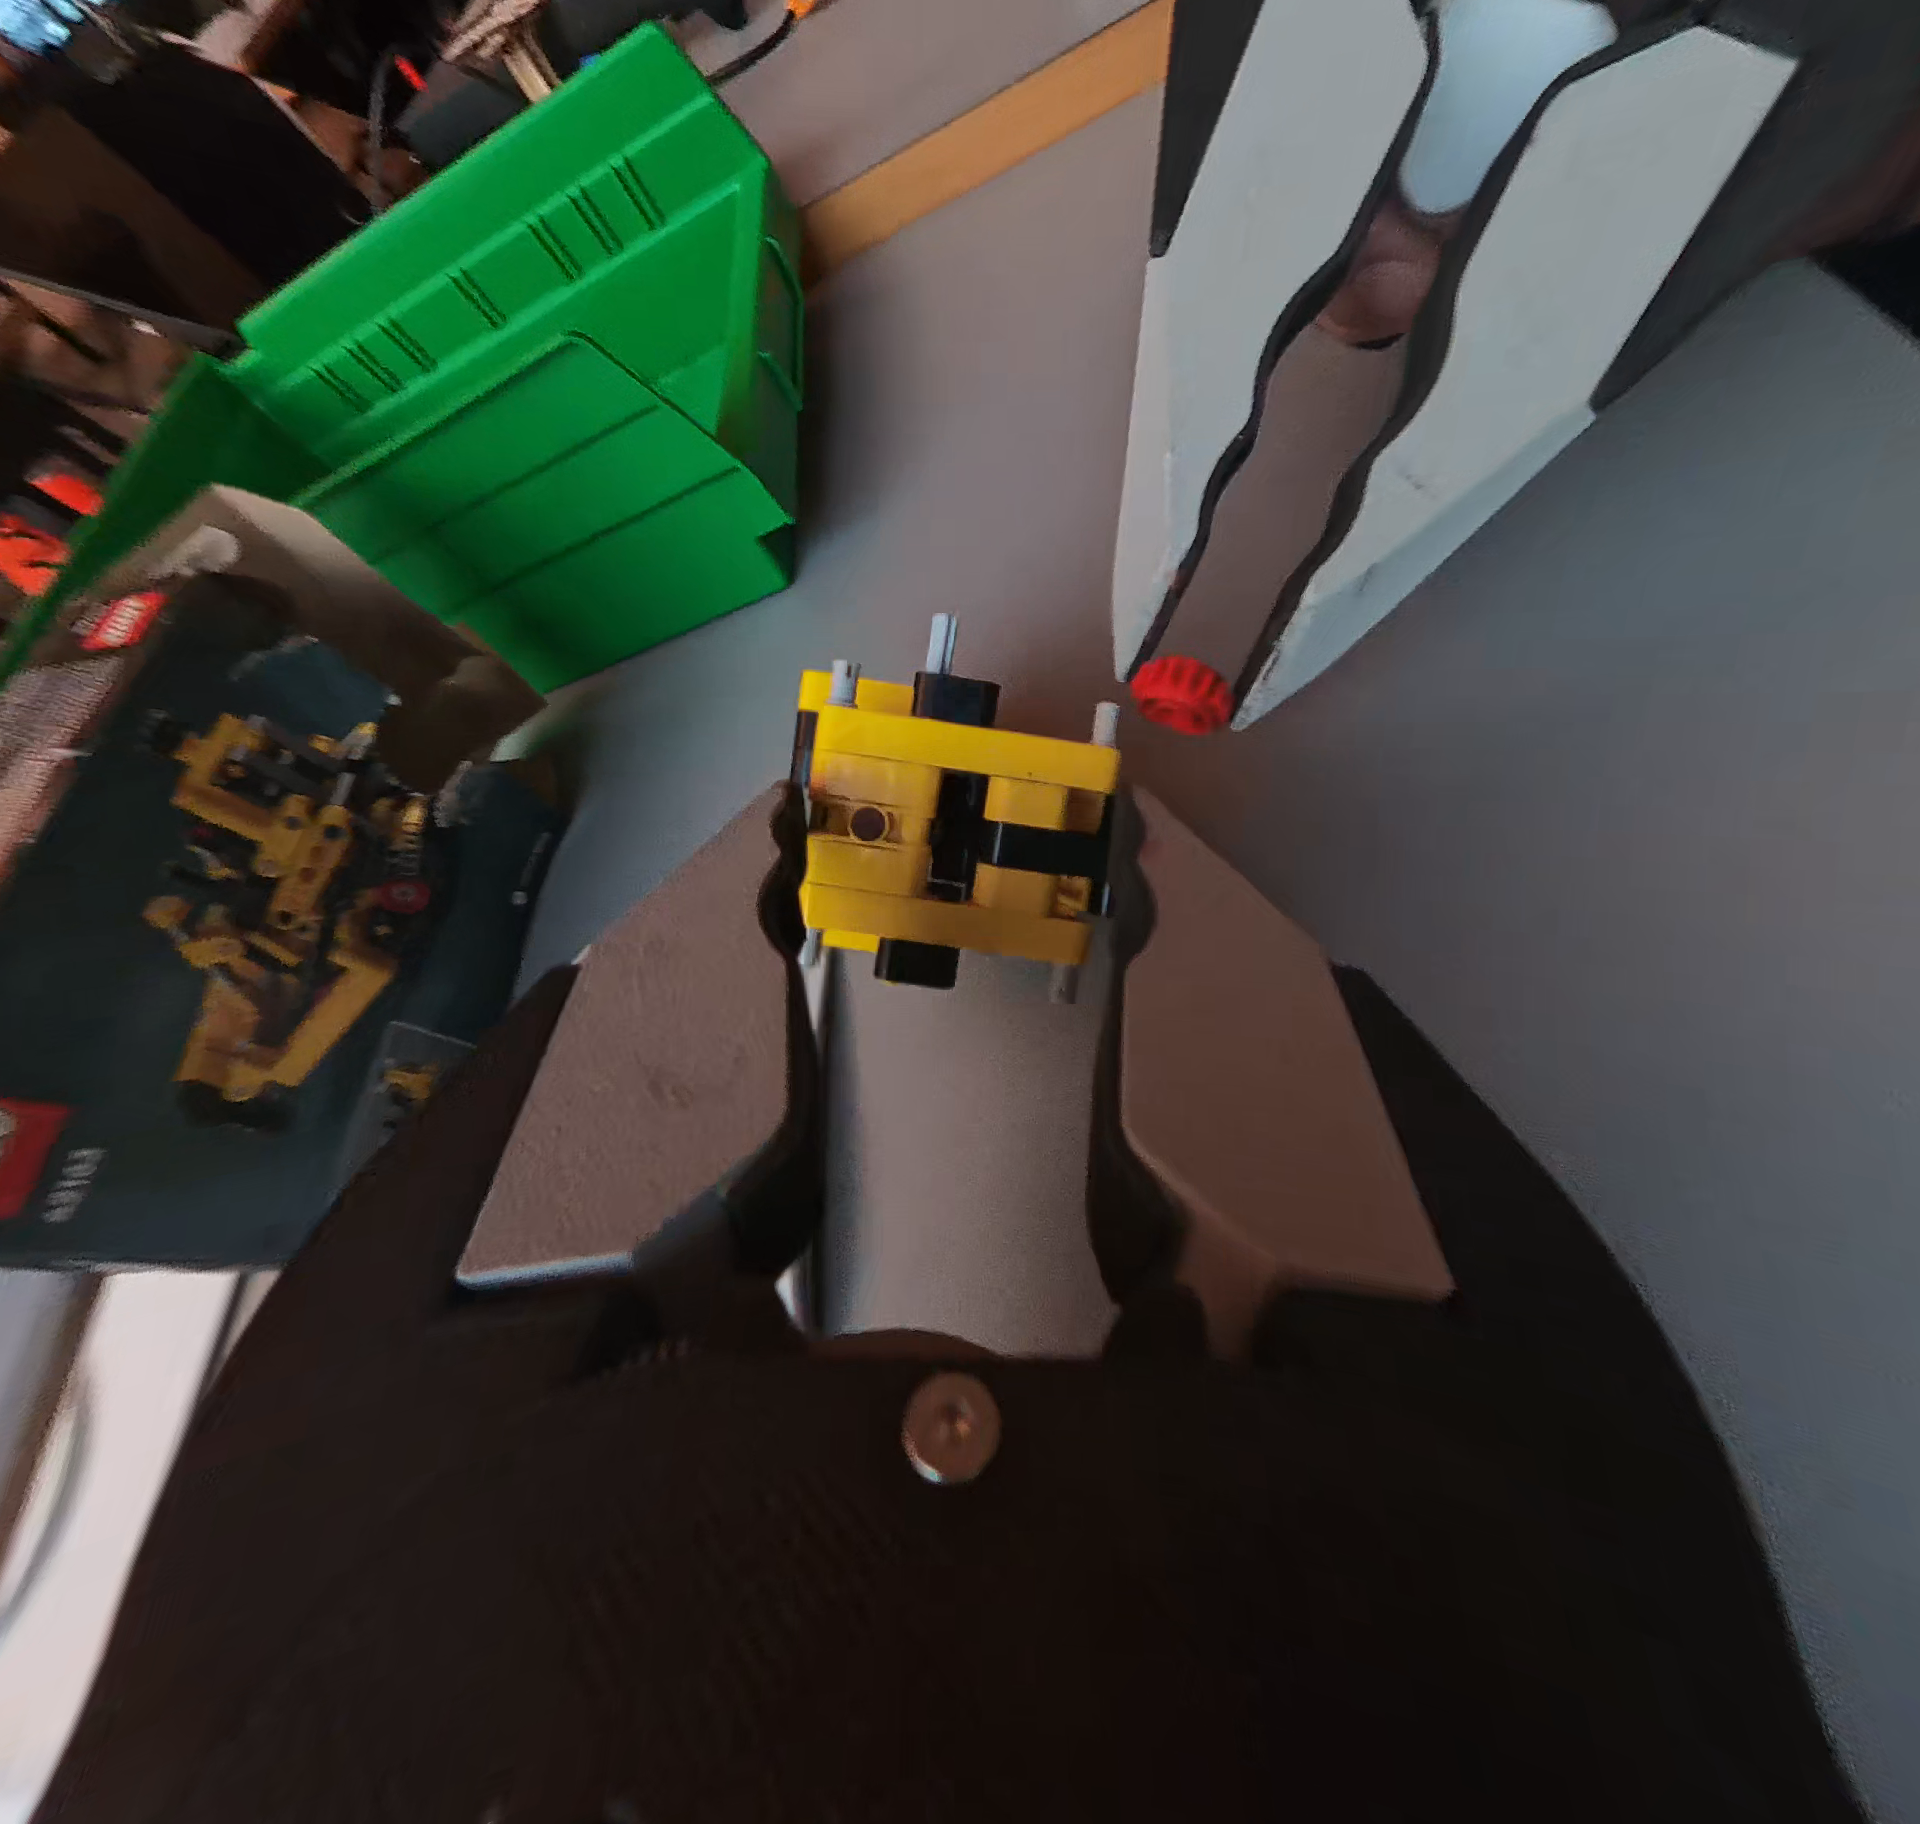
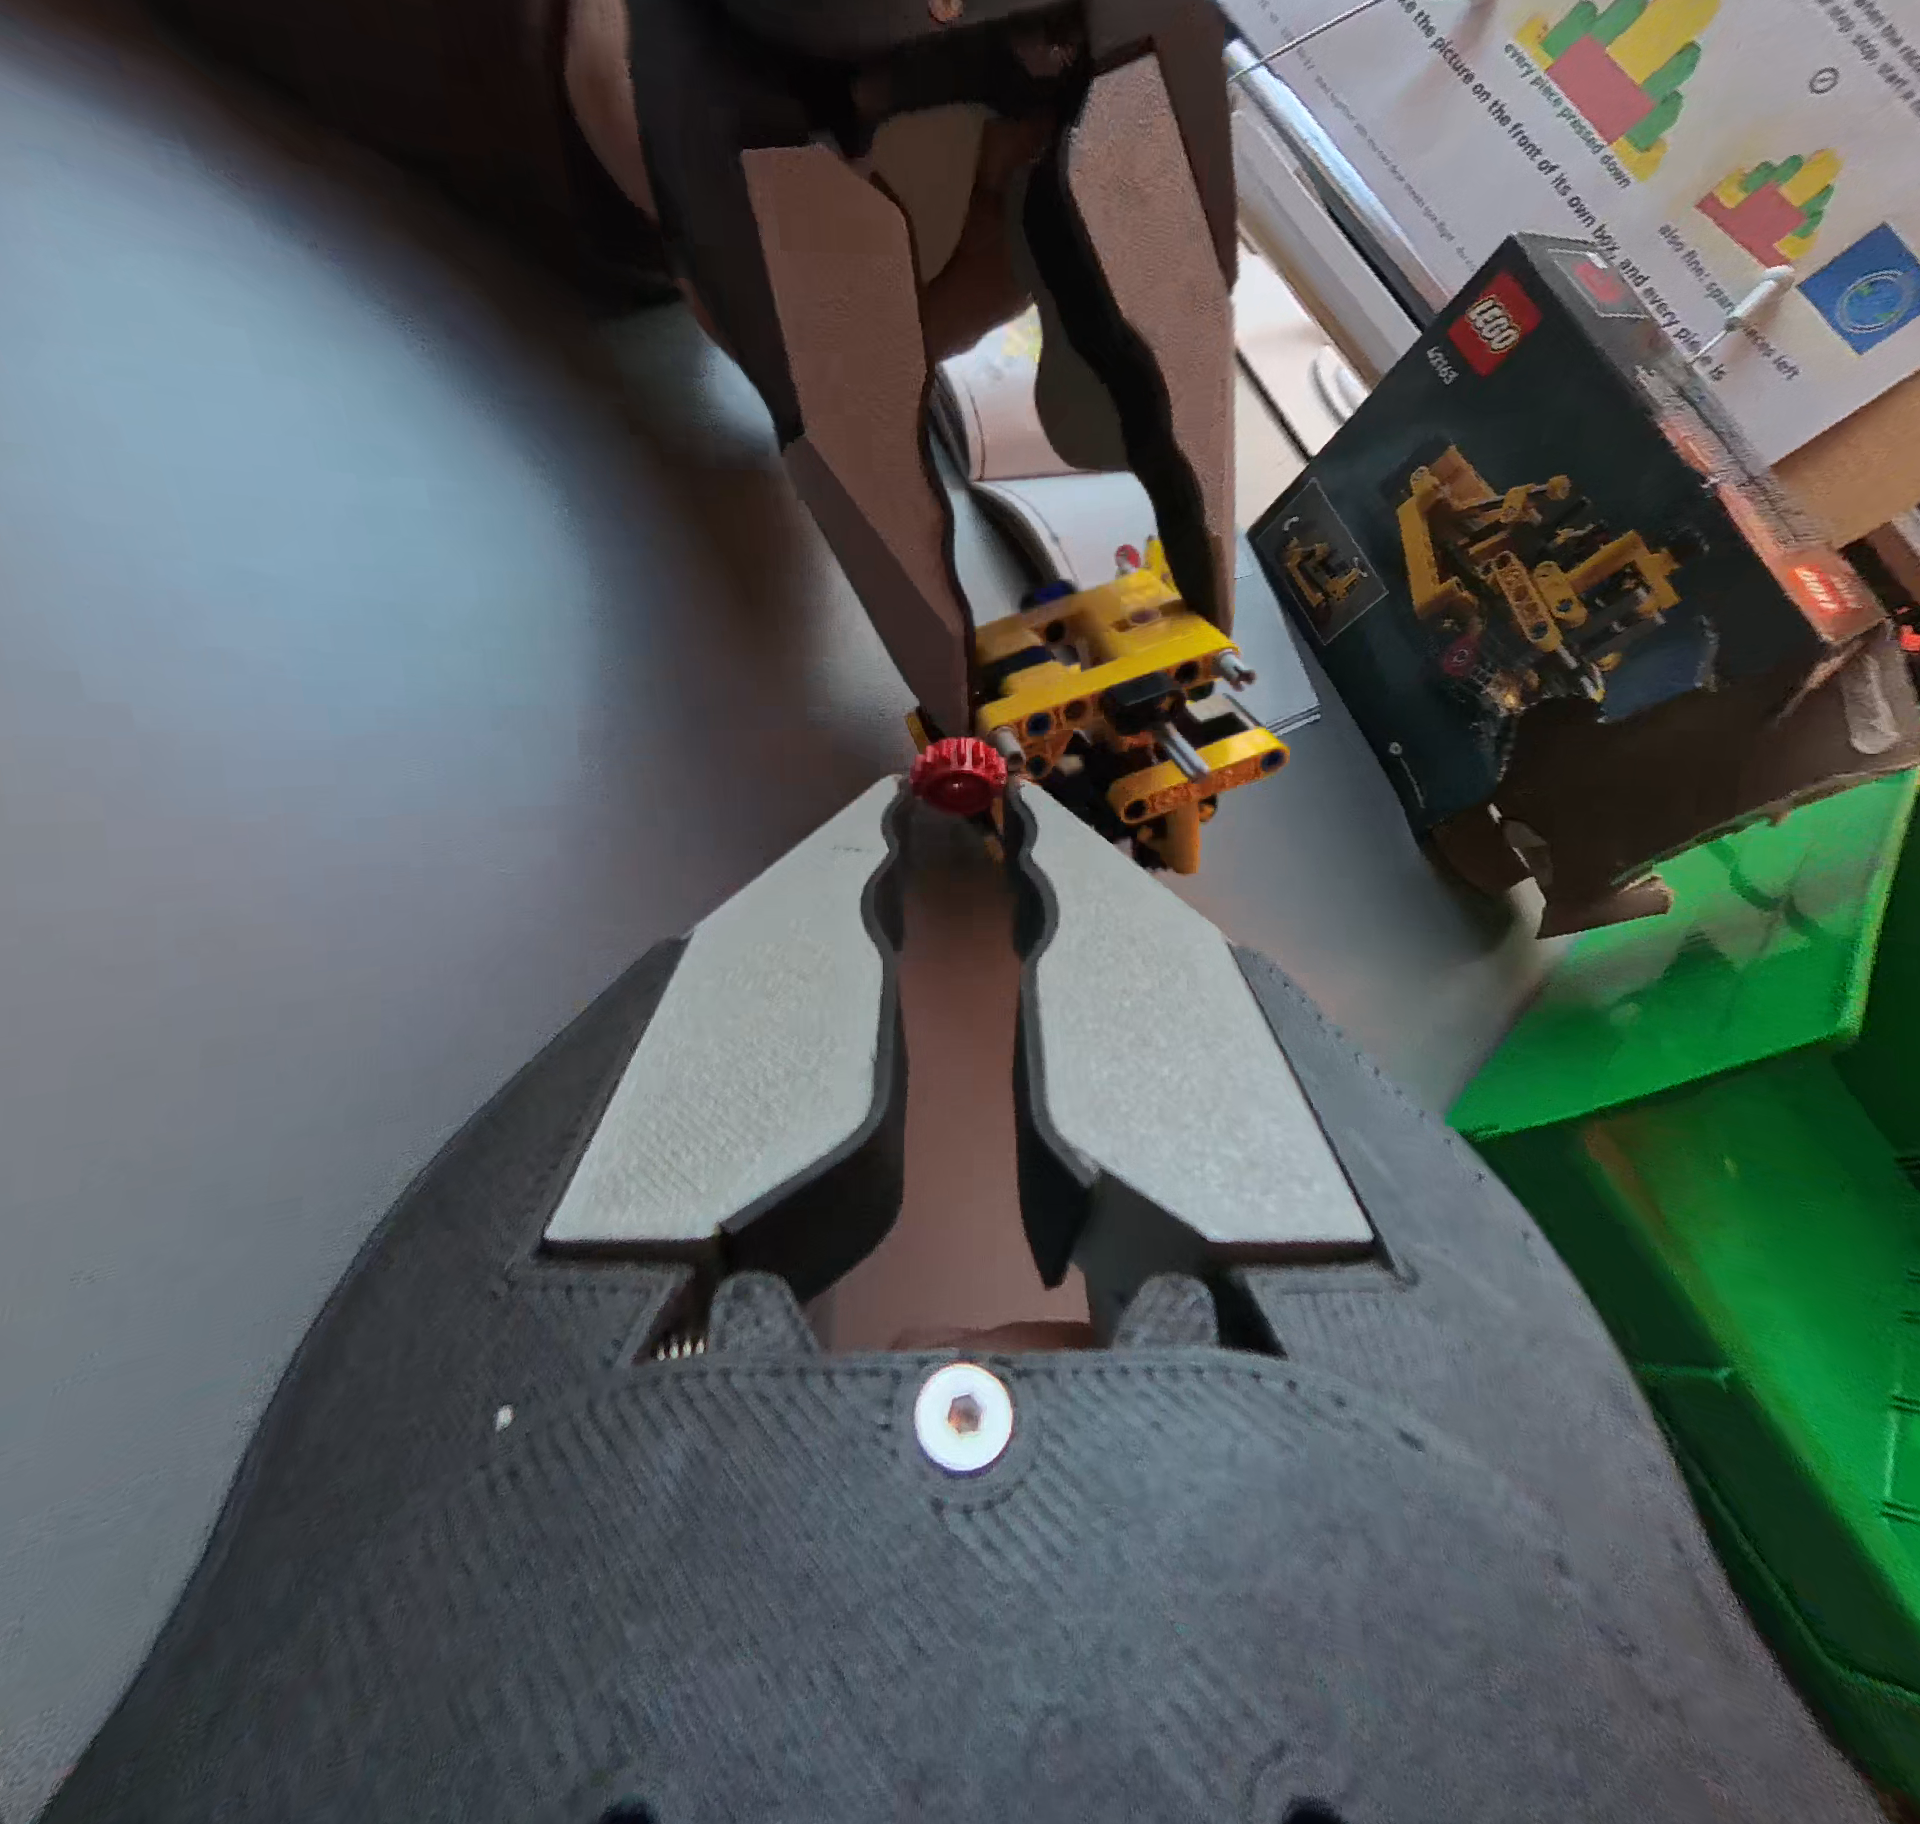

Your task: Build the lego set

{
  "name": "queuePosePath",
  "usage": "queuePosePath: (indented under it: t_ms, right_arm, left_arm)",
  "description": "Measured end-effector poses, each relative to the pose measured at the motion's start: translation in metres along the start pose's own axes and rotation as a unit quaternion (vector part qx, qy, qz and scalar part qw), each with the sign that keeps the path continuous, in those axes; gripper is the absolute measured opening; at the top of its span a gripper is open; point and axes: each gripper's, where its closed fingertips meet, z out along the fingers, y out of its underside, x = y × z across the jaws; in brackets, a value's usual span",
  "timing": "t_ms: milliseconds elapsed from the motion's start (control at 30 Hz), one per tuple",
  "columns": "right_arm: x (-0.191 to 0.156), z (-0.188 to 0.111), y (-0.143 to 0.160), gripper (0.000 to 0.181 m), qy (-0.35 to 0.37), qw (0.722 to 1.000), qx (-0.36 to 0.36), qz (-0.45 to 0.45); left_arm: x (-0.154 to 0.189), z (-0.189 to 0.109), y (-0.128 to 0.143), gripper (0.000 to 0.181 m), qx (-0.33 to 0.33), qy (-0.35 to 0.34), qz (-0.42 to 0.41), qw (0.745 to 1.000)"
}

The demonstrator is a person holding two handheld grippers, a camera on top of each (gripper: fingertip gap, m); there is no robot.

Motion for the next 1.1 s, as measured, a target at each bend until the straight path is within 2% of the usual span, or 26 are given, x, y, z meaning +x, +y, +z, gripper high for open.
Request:
queuePosePath:
  t_ms: [33,200,333,467,600,933,1100]
  right_arm:
    - [0.003,0.000,0.000,0.013,0.011,1.000,0.007,0.004]
    - [0.013,-0.003,0.009,0.013,0.020,1.000,0.015,0.014]
    - [0.007,0.000,0.017,0.013,-0.045,0.998,0.022,0.036]
    - [0.006,-0.004,0.011,0.013,-0.092,0.992,0.049,0.075]
    - [0.010,-0.007,0.009,0.013,-0.104,0.988,0.065,0.095]
    - [0.001,-0.002,0.013,0.013,-0.132,0.986,0.042,0.090]
    - [0.001,-0.003,0.012,0.013,-0.165,0.978,0.046,0.122]
  left_arm:
    - [-0.002,-0.001,-0.002,0.055,-0.006,-0.018,0.020,1.000]
    - [0.005,0.002,0.001,0.055,-0.036,-0.046,0.089,0.994]
    - [0.005,0.003,0.000,0.055,-0.030,-0.043,0.075,0.996]
    - [0.004,0.003,-0.001,0.055,-0.018,-0.042,0.050,0.998]
    - [0.008,0.004,-0.003,0.055,-0.012,-0.052,0.071,0.996]
    - [0.010,0.004,-0.004,0.055,-0.002,-0.054,0.071,0.996]
    - [0.012,0.005,-0.005,0.055,0.004,-0.051,0.069,0.996]
